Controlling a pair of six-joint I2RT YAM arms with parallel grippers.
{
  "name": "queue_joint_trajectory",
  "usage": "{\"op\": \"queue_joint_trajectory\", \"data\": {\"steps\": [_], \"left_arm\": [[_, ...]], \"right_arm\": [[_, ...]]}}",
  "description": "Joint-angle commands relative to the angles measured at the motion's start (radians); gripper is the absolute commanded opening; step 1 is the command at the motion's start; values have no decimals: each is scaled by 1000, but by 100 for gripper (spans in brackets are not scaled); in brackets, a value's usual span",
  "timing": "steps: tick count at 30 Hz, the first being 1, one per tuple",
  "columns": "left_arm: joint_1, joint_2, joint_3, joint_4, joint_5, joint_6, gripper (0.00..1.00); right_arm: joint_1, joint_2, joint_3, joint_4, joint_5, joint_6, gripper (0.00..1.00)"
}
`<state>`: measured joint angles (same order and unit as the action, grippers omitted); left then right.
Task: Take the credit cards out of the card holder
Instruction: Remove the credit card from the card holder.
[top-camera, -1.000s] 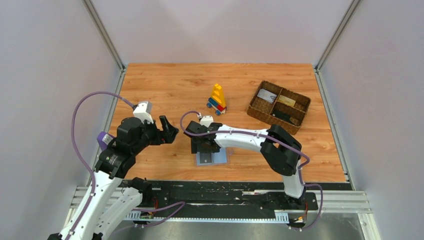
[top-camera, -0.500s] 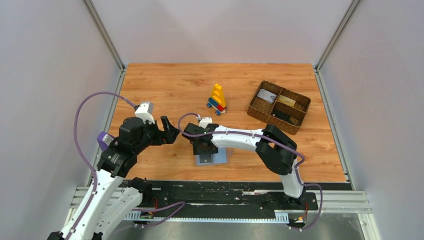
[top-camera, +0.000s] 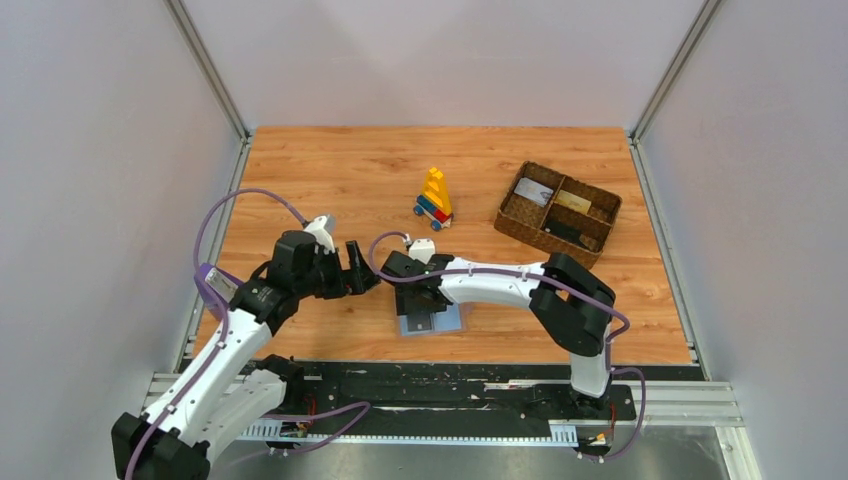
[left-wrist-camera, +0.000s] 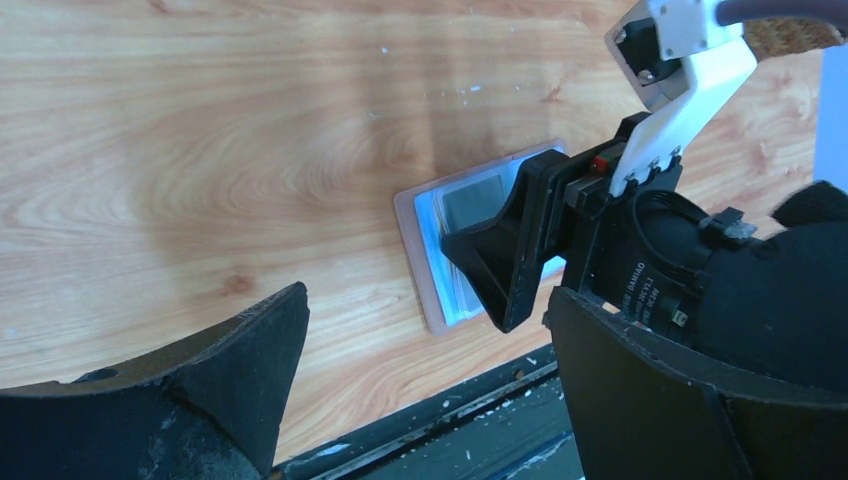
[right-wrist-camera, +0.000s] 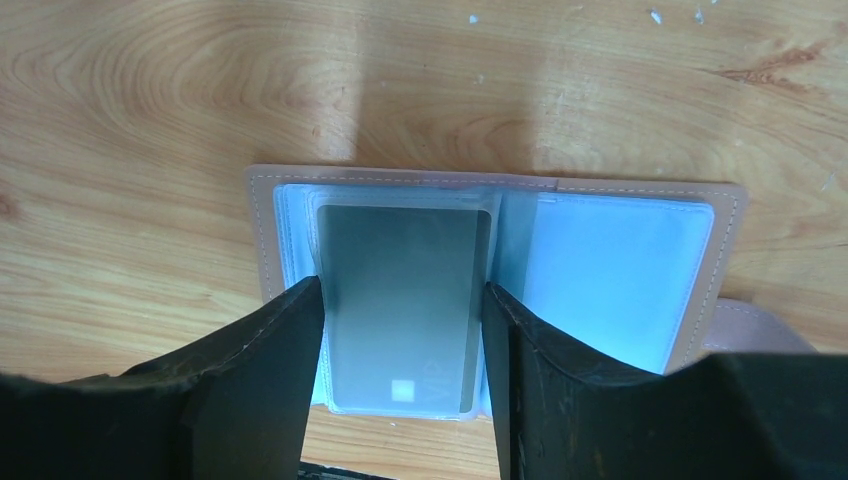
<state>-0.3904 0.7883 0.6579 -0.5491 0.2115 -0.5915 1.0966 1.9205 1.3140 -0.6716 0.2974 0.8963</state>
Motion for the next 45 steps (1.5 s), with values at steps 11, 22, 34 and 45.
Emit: {"op": "queue_joint_trajectory", "data": {"steps": [11, 22, 34, 45], "left_arm": [[1, 109, -85, 212, 141, -83, 86], [1, 187, -139, 340, 239, -112, 67], [1, 321, -154, 447, 344, -108, 47], [-1, 427, -171, 535, 396, -129, 36]], "right_arm": [[-18, -143, -139, 194, -89, -55, 58], [-60, -225, -237, 300, -157, -50, 57], [-126, -312, -387, 494, -322, -13, 56], [-152, -352, -447, 563, -369, 3, 59]]}}
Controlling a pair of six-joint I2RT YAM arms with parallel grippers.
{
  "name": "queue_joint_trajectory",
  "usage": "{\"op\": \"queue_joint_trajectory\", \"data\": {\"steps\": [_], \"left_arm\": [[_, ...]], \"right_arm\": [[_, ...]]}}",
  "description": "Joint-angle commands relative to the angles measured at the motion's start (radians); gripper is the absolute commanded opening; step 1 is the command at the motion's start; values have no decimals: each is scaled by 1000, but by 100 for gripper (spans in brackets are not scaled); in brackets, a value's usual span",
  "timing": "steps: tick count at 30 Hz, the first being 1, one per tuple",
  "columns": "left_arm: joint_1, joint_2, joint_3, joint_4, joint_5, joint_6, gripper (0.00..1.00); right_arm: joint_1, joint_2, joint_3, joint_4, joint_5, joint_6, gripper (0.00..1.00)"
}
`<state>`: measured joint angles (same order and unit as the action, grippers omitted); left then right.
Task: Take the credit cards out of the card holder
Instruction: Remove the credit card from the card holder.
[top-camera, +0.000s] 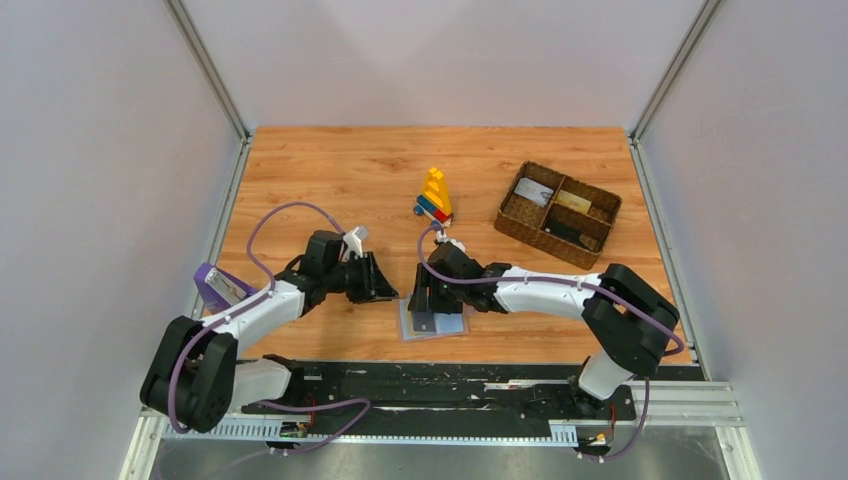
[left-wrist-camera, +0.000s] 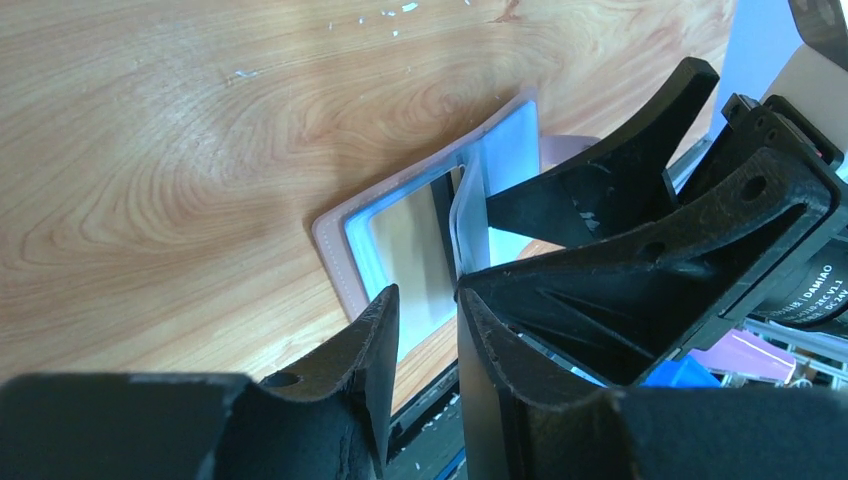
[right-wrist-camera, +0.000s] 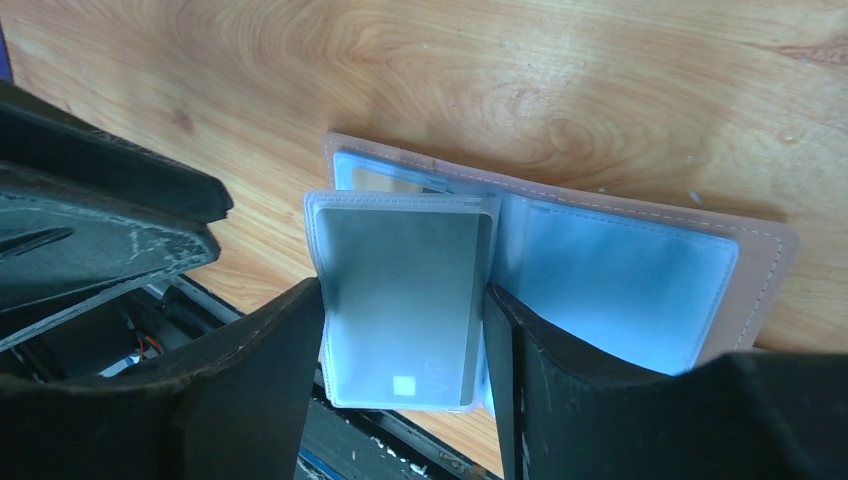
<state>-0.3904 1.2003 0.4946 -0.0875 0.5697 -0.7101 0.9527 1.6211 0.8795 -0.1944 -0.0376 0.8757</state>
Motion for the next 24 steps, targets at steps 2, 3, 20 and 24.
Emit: {"op": "queue_joint_trajectory", "data": {"steps": [2, 3, 20, 24], "left_arm": [[-1, 23, -7, 79, 42, -10, 35], [-1, 26, -7, 81, 45, -11, 35], [-1, 92, -11, 163, 80, -24, 31], [-1, 84, -7, 148, 63, -20, 33]], "right_arm": [[-12, -56, -19, 94, -40, 25, 60], [-15, -57, -23, 93, -44, 27, 59], [-44, -109, -38, 18, 17, 30, 66], [-14, -87, 20, -88, 100, 34, 60]]}}
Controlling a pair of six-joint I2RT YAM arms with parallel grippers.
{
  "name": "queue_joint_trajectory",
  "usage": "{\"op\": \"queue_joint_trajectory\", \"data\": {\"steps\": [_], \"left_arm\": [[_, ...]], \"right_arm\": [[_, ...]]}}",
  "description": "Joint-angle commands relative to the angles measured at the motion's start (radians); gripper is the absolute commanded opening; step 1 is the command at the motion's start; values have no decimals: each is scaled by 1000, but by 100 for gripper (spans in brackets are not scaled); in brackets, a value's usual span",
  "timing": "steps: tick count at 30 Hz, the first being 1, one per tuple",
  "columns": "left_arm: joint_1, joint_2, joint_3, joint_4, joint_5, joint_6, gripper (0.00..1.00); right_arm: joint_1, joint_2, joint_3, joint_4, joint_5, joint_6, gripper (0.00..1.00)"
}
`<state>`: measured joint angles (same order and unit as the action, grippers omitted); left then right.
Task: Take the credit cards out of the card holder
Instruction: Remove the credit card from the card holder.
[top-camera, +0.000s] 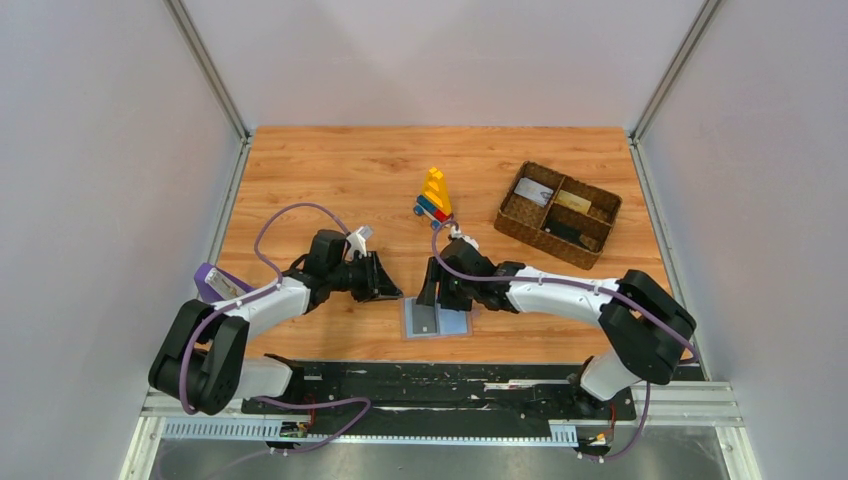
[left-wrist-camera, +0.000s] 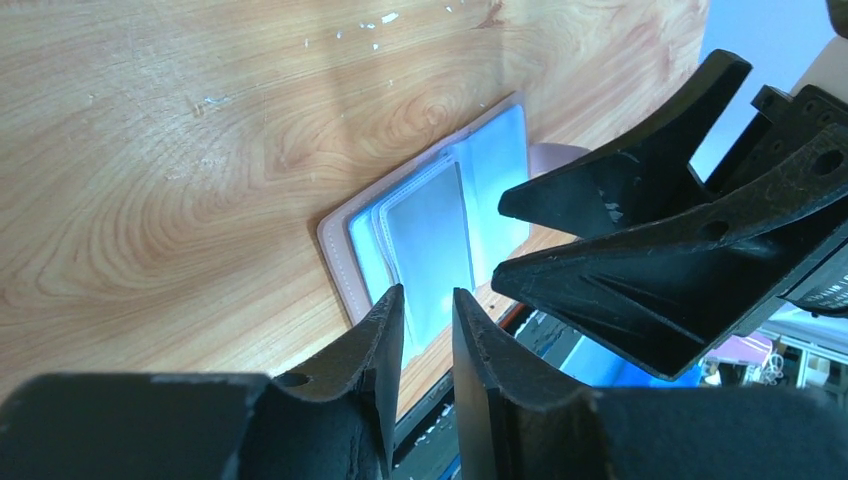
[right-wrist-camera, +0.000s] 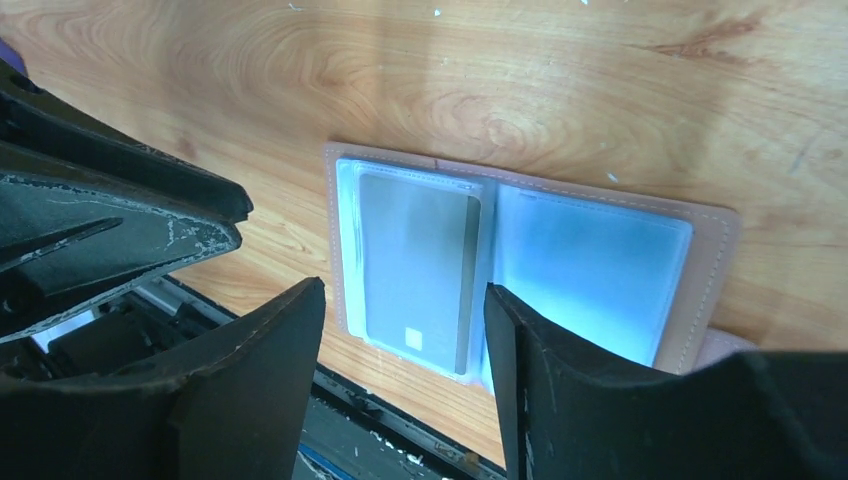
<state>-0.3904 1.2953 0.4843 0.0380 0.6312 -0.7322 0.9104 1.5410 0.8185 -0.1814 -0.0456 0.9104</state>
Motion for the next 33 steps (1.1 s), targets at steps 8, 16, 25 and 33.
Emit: {"op": "queue_joint_trajectory", "data": {"steps": [8, 16, 25, 33], "left_arm": [[-1, -57, 17, -83, -120, 23, 36], [1, -138, 13, -177, -226, 30, 38], [1, -173, -5, -184, -225, 29, 39], [1, -167, -6, -173, -207, 31, 40]], "right_arm": [[116, 101, 241, -284, 225, 29, 56], [170, 222, 352, -401, 260, 55, 61], [194, 279, 373, -446, 293, 65, 59], [196, 287, 359, -446, 304, 67, 54]]}}
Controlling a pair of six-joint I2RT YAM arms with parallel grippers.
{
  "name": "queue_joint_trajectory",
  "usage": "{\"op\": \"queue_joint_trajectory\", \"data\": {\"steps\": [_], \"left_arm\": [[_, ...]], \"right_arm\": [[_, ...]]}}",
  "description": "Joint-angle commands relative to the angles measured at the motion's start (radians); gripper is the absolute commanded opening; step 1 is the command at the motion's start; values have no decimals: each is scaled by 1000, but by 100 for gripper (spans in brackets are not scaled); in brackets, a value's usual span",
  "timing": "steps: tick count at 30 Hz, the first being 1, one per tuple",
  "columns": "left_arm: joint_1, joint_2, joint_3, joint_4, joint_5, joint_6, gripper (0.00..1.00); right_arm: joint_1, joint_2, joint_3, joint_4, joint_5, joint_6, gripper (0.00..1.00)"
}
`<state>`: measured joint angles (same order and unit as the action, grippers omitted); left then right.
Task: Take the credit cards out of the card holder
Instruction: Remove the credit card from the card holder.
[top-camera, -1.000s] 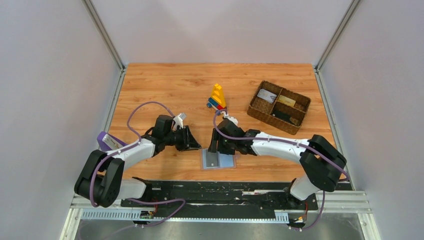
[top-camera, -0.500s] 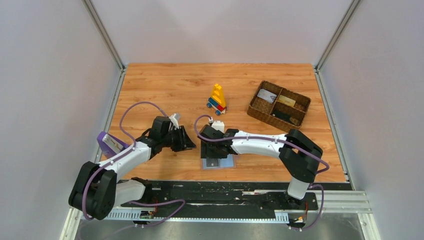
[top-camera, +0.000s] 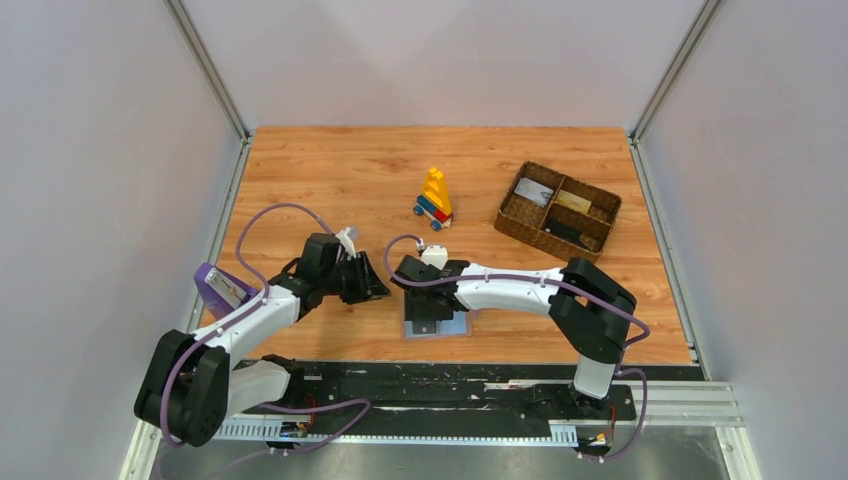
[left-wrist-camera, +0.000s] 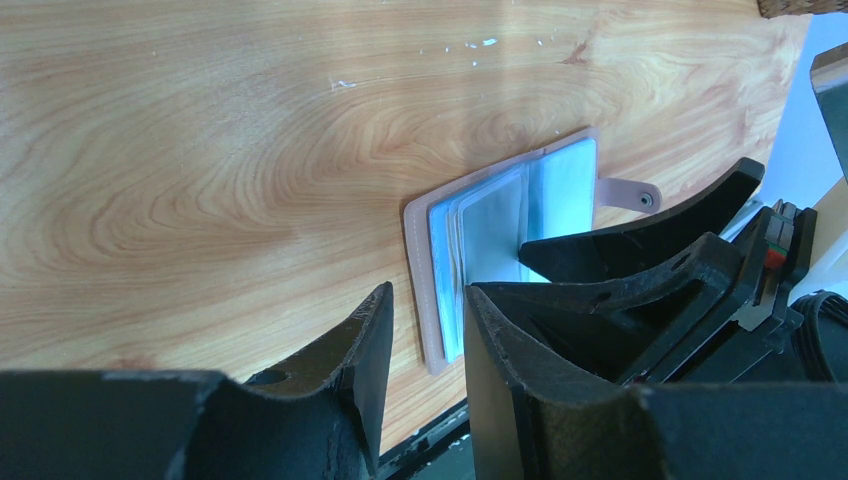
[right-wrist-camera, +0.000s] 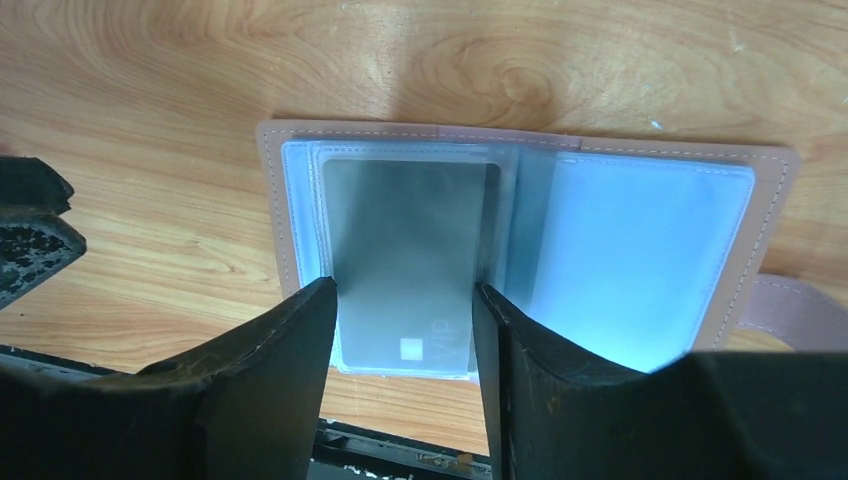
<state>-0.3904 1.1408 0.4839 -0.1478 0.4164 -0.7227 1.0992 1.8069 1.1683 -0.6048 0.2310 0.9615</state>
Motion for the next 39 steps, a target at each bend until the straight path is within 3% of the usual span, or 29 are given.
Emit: {"op": "queue_joint_trajectory", "data": {"steps": [1, 10, 19, 39], "left_arm": [[1, -13, -5, 13, 10, 21, 40], [0, -21, -4, 11, 13, 21, 41], [1, -29, -6, 1, 21, 30, 41], [-1, 45, 0, 118, 159, 8, 41]], "right_arm": [[7, 25, 11, -23, 28, 13, 56], [10, 50, 32, -53, 54, 8, 62], [14, 55, 50, -68, 84, 11, 49], [-40, -175, -178, 248, 6, -41, 44]]}}
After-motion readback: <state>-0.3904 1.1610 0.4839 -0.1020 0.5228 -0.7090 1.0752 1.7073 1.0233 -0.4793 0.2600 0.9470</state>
